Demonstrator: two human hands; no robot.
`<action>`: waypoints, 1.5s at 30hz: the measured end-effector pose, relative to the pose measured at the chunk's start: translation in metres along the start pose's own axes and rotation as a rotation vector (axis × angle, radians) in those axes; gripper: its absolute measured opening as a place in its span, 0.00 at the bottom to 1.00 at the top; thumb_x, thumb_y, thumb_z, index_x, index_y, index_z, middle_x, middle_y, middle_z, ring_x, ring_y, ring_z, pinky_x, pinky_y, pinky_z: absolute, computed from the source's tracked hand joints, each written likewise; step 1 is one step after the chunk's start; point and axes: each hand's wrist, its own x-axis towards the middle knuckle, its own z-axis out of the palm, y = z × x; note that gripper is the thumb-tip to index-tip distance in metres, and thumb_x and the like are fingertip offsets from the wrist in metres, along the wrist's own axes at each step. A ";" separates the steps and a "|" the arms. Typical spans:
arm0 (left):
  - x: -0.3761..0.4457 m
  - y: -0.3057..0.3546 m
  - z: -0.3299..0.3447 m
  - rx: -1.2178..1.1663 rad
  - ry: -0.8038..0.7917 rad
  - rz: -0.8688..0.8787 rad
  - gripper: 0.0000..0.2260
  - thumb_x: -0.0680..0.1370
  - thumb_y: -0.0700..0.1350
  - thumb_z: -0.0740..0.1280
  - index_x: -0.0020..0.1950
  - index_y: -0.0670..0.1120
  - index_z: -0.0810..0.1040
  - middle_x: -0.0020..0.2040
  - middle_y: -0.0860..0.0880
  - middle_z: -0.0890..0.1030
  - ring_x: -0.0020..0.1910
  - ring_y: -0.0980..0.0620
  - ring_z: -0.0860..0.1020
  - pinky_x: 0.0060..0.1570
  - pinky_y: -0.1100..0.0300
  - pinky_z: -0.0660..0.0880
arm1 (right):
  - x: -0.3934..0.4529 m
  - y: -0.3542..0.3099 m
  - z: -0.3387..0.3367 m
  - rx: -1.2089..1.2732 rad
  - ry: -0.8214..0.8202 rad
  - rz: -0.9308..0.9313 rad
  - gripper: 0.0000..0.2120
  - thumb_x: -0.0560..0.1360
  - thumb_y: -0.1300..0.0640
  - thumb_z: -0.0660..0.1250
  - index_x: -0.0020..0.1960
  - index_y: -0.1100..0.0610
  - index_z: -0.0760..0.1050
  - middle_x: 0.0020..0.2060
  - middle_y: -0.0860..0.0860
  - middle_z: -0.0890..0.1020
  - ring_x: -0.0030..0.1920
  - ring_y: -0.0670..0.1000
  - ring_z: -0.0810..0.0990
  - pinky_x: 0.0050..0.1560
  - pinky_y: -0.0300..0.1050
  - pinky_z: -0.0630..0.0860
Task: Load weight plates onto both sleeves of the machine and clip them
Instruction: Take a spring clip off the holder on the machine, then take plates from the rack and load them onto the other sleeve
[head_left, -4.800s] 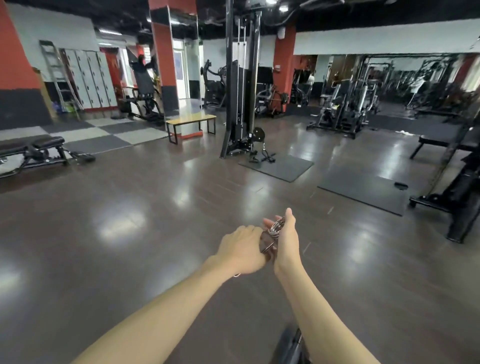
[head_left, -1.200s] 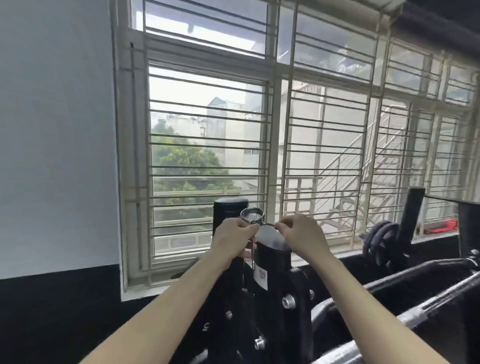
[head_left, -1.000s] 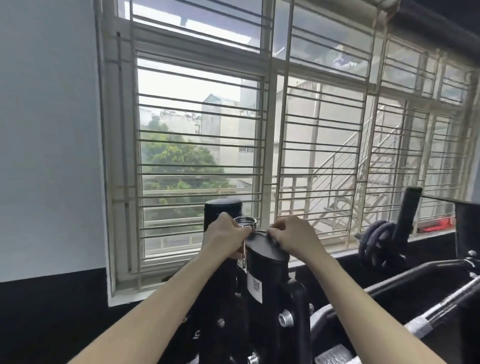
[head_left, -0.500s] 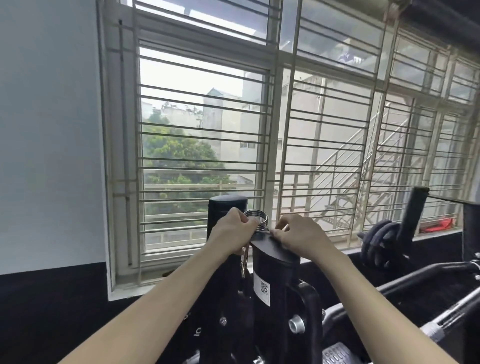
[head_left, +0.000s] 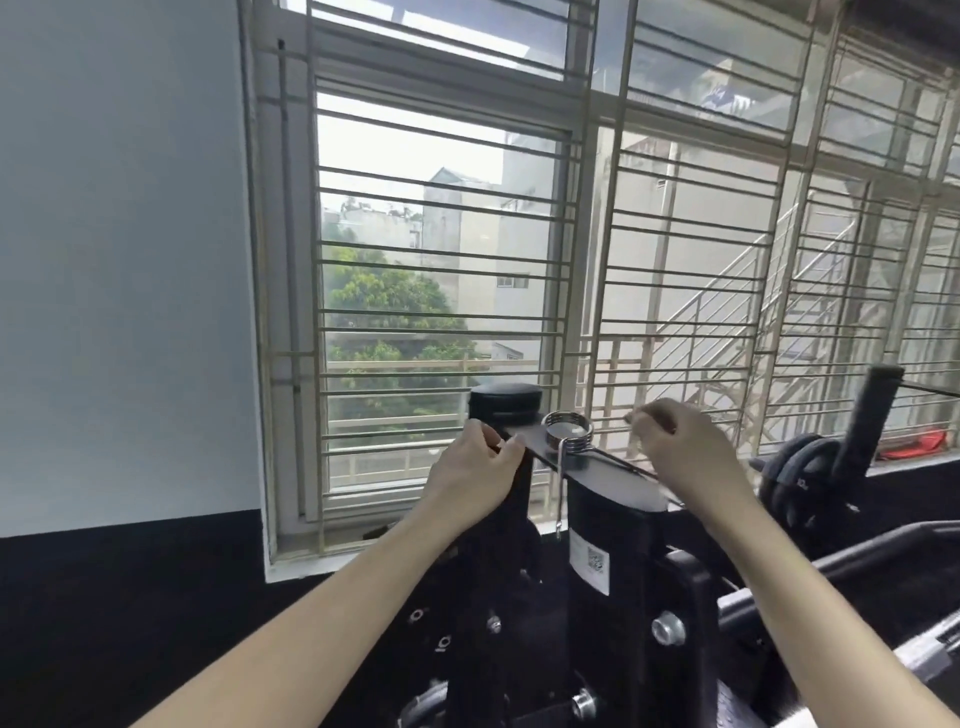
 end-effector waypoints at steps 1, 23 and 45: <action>-0.007 -0.011 -0.012 0.020 -0.045 0.000 0.15 0.81 0.60 0.59 0.55 0.49 0.72 0.49 0.50 0.82 0.48 0.48 0.81 0.53 0.50 0.78 | -0.007 -0.008 -0.003 0.044 0.052 -0.010 0.09 0.83 0.54 0.62 0.53 0.55 0.80 0.46 0.48 0.82 0.50 0.52 0.79 0.46 0.45 0.69; -0.152 -0.298 -0.261 -0.178 -0.606 -0.296 0.15 0.84 0.52 0.58 0.50 0.46 0.81 0.39 0.53 0.80 0.30 0.59 0.76 0.29 0.68 0.70 | -0.202 -0.211 0.230 -0.012 -0.279 0.167 0.13 0.78 0.53 0.65 0.38 0.53 0.83 0.36 0.49 0.87 0.46 0.51 0.85 0.52 0.48 0.77; 0.143 -0.408 -0.071 -0.655 -0.577 -0.708 0.06 0.82 0.40 0.60 0.46 0.45 0.75 0.31 0.50 0.70 0.25 0.56 0.65 0.22 0.67 0.65 | -0.025 -0.115 0.404 -0.789 -0.544 0.234 0.10 0.79 0.57 0.60 0.56 0.51 0.77 0.56 0.53 0.81 0.58 0.58 0.79 0.58 0.53 0.76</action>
